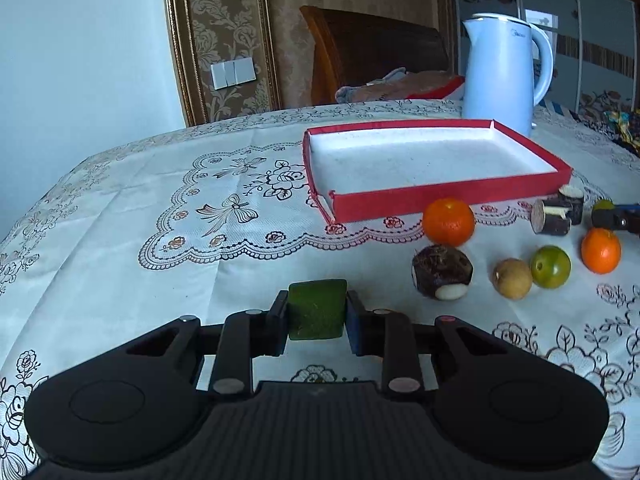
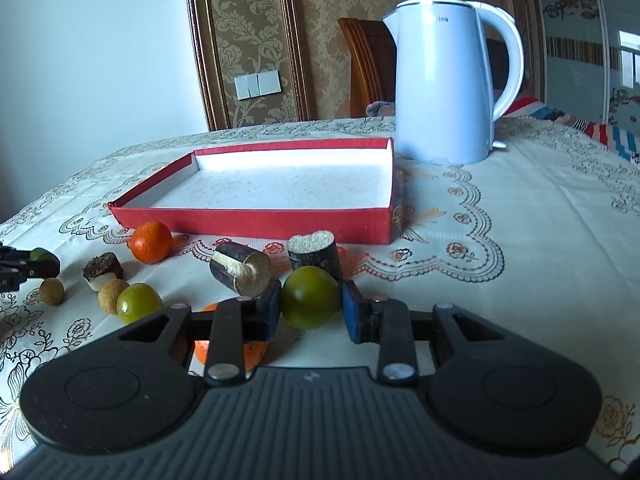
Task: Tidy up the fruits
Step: 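Carry both pieces into the red tray and open the right tool over it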
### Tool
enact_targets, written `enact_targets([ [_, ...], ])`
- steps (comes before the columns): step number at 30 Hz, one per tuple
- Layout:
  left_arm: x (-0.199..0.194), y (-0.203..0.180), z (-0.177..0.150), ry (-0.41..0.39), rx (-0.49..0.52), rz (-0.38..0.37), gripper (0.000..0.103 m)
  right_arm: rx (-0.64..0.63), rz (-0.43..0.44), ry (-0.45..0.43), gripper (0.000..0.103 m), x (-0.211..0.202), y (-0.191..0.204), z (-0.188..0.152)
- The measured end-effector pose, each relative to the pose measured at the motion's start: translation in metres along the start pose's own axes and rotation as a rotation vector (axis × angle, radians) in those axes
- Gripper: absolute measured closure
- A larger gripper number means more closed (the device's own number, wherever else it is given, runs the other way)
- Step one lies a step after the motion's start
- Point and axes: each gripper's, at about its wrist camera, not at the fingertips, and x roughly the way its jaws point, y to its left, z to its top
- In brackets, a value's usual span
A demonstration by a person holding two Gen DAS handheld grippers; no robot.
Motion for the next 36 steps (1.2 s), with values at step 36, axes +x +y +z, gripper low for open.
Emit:
enact_targets([
  [36, 0.099, -0.074, 0.105, -0.049, -0.13, -0.02, 0.075, 0.028, -0.169, -0.02, 0.073, 0.098, 0.025, 0.09],
])
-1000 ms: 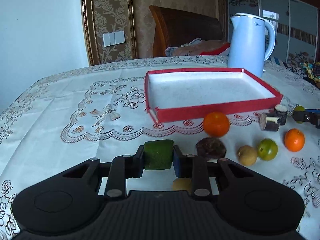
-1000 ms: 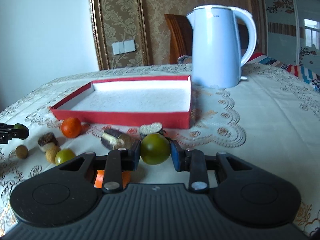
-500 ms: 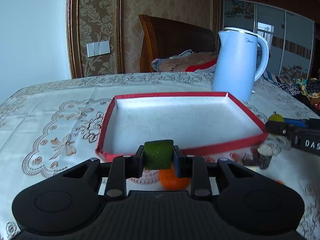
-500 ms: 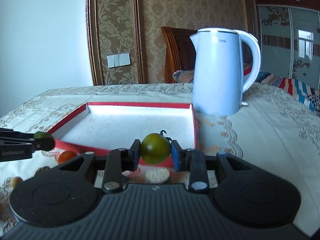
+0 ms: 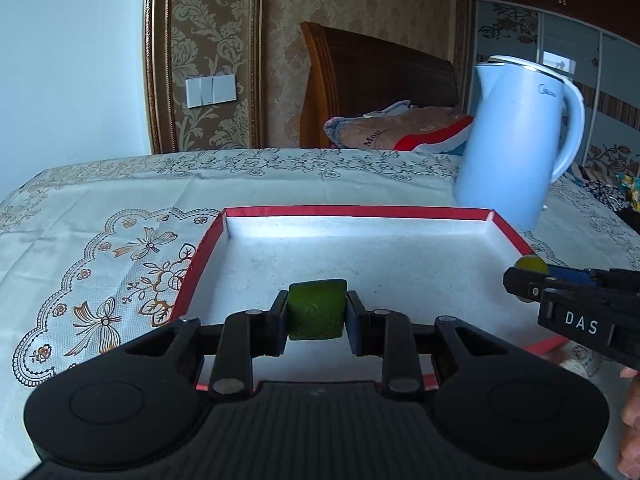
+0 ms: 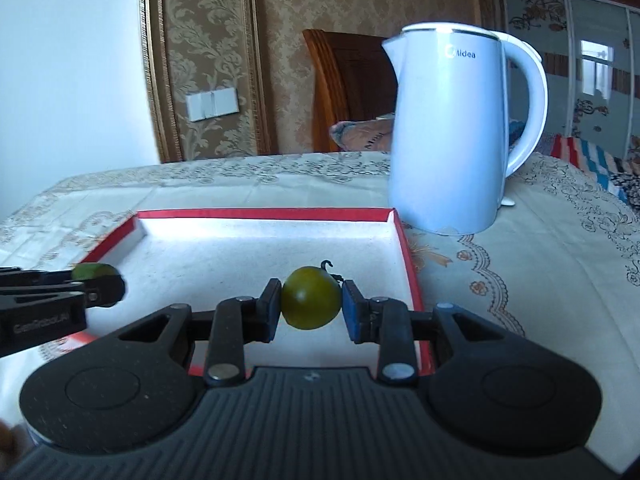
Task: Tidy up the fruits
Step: 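Carry both pieces into the red tray and open the right tool over it, then lower the green cucumber slice into the tray and open the left tool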
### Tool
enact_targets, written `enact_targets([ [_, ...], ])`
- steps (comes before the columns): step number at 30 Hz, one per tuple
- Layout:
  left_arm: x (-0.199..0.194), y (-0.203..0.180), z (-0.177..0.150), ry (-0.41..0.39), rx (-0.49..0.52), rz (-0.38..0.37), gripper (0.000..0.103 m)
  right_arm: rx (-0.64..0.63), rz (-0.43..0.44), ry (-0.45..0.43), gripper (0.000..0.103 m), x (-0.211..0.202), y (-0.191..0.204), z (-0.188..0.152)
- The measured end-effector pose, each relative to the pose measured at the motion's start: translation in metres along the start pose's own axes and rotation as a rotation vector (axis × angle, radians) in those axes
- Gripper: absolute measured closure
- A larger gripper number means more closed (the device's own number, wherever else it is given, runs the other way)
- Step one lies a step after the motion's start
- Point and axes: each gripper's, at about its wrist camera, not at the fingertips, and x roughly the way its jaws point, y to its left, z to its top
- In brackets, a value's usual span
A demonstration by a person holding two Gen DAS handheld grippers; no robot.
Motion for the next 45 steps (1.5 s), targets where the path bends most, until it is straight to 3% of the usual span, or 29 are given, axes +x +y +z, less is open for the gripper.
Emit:
enact_targets([
  [11, 0.038, 0.0, 0.005, 0.077, -0.011, 0.02, 0.075, 0.009, -0.021, 0.097, 0.073, 0.049, -0.004, 0.005],
  [19, 0.051, -0.004, 0.005, 0.103, 0.003, 0.04, 0.075, -0.004, -0.01, 0.143, 0.073, 0.057, -0.002, 0.004],
  [35, 0.055, -0.006, 0.003, 0.125, 0.015, 0.048, 0.075, 0.001, -0.005, 0.145, 0.071, 0.058, -0.002, 0.005],
  [40, 0.053, -0.004, 0.003, 0.122, 0.011, 0.045, 0.075, 0.01, 0.006, 0.147, 0.06, 0.057, -0.002, 0.005],
  [45, 0.046, -0.006, 0.005, 0.069, 0.02, 0.068, 0.073, 0.008, 0.0, 0.114, 0.055, 0.05, -0.003, 0.006],
])
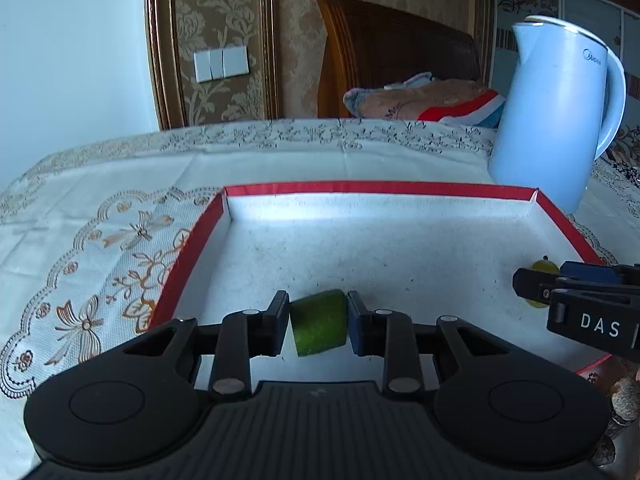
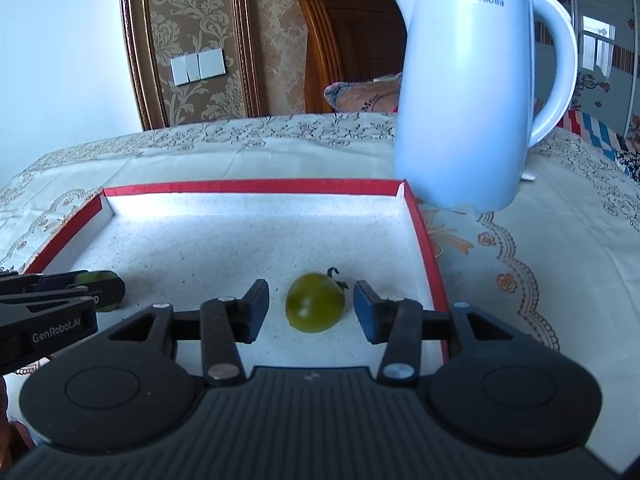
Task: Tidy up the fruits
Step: 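Lower the green cucumber slice into the tray and open the left tool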
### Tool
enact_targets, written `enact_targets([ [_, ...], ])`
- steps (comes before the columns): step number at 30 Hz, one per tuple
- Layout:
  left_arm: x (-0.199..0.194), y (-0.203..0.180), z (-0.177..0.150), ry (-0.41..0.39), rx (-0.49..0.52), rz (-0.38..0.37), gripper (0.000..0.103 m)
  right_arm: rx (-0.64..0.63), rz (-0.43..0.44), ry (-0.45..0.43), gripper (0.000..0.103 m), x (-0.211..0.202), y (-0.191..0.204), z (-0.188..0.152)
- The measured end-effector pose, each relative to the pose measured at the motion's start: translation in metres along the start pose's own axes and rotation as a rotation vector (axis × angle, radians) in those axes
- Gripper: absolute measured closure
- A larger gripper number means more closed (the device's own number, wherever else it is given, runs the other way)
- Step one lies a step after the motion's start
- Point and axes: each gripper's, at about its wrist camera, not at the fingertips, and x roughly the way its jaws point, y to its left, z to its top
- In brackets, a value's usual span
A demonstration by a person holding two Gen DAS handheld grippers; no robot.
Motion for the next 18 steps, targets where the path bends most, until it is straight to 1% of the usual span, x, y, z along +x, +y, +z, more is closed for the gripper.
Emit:
enact_targets([
  [5, -0.0029, -0.0055, -0.0018, -0.015, 0.028, 0.002, 0.073, 0.01, 0.0, 0.002, 0.054, -0.0005, -0.0007, -0.0008],
  [9, -0.0045, -0.0023, -0.0028, -0.019, 0.014, -0.009, 0.073, 0.024, 0.001, -0.004, 0.045, -0.0032, -0.002, -0.002],
  [13, -0.0064, 0.0012, -0.0033, -0.018, -0.003, -0.018, 0.073, 0.02, -0.004, -0.009, 0.045, -0.0052, -0.0007, -0.004],
  [16, -0.0066, 0.0019, -0.0043, -0.016, -0.006, -0.019, 0.073, 0.025, -0.004, -0.004, 0.042, -0.0046, -0.0008, -0.0054],
  [18, -0.0073, 0.0019, -0.0045, -0.014, -0.006, -0.021, 0.07, 0.037, -0.006, -0.013, 0.035, -0.0073, -0.0031, -0.0063],
])
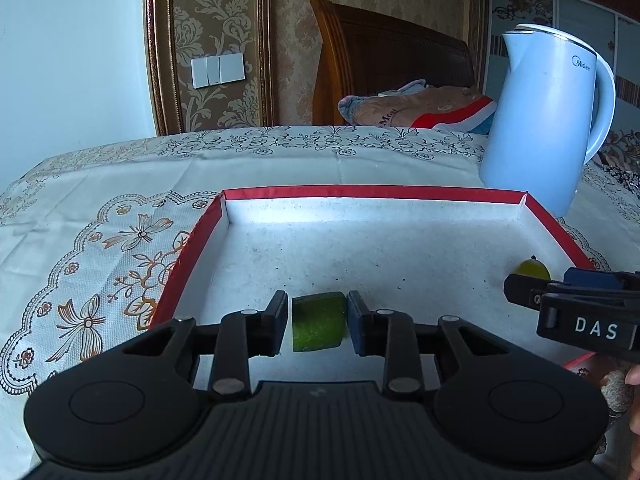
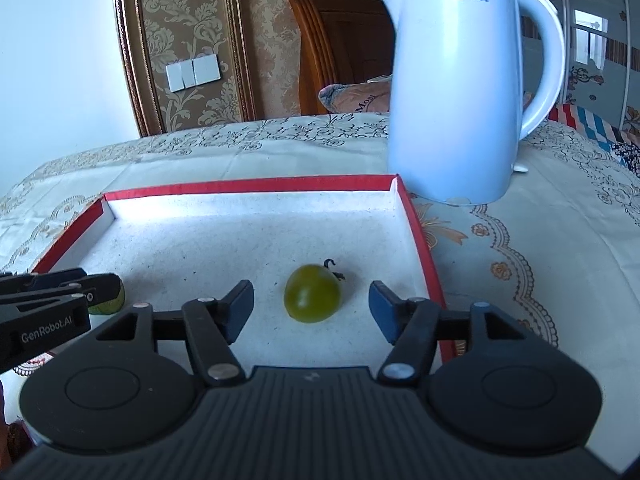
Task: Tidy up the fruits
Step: 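Lower the green cucumber slice into the tray and open the left tool, then move the right tool back to the dark cylindrical piece beside the tray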
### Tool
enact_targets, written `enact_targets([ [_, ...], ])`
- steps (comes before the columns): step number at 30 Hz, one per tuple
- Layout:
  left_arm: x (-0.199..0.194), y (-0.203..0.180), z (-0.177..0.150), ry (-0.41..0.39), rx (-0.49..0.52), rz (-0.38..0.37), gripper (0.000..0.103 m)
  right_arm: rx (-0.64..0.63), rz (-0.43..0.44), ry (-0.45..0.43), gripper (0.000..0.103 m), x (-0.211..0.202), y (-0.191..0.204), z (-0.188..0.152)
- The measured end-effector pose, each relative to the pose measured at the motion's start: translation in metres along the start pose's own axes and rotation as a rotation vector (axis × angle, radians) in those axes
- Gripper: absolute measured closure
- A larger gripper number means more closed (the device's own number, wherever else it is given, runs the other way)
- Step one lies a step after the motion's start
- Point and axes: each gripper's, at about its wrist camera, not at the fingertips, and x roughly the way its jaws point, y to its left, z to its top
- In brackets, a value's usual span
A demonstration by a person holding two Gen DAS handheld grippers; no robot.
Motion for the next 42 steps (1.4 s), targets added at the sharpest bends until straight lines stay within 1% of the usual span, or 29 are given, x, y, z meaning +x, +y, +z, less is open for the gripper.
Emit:
enact_targets([
  [1, -0.001, 0.0, 0.0, -0.001, 0.0, 0.0, 0.066, 0.008, 0.0, -0.004, 0.033, -0.001, -0.001, 0.0],
  [2, -0.002, 0.0, 0.0, -0.005, -0.001, -0.001, 0.052, 0.013, 0.001, -0.007, 0.031, -0.003, -0.003, 0.0],
  [3, -0.004, 0.001, 0.0, -0.015, -0.005, 0.0, 0.037, 0.016, 0.002, -0.011, 0.03, -0.004, -0.004, -0.001],
  [4, -0.007, 0.001, -0.001, -0.032, -0.008, 0.004, 0.035, 0.019, 0.0, -0.016, 0.03, -0.005, -0.004, -0.001],
  [6, -0.015, 0.0, -0.001, -0.067, 0.004, 0.01, 0.035, 0.022, -0.002, -0.018, 0.03, -0.006, -0.005, -0.002],
  [8, -0.019, -0.002, -0.001, -0.076, 0.011, 0.002, 0.035, 0.026, -0.004, -0.016, 0.029, -0.006, -0.005, -0.003],
  [11, -0.019, -0.004, -0.003, -0.067, 0.02, -0.004, 0.035, 0.029, -0.008, -0.016, 0.027, -0.006, -0.006, -0.004],
  [13, -0.017, -0.005, -0.003, -0.057, 0.029, 0.002, 0.035, 0.03, -0.01, -0.017, 0.024, -0.006, -0.007, -0.005],
  [16, -0.015, -0.002, -0.004, -0.047, 0.018, -0.006, 0.035, 0.033, -0.011, -0.019, 0.022, -0.007, -0.008, -0.005],
  [17, -0.016, -0.001, -0.004, -0.046, 0.012, -0.007, 0.035, 0.032, -0.011, -0.019, 0.018, -0.008, -0.008, -0.006],
  [20, -0.015, 0.001, -0.005, -0.042, 0.006, -0.008, 0.032, 0.024, -0.014, -0.025, 0.017, -0.01, -0.007, -0.007],
  [23, -0.016, 0.0, -0.006, -0.044, 0.012, -0.007, 0.031, 0.024, -0.006, -0.03, 0.014, -0.014, -0.008, -0.009],
  [31, -0.026, 0.0, -0.011, -0.063, 0.028, 0.0, 0.031, 0.029, -0.003, -0.053, 0.014, -0.027, -0.011, -0.015],
  [35, -0.034, 0.004, -0.015, -0.069, 0.013, -0.017, 0.031, 0.04, 0.016, -0.066, 0.012, -0.037, -0.013, -0.021],
  [42, -0.043, 0.005, -0.021, -0.078, 0.009, -0.033, 0.03, 0.026, 0.018, -0.082, 0.011, -0.046, -0.011, -0.03],
])
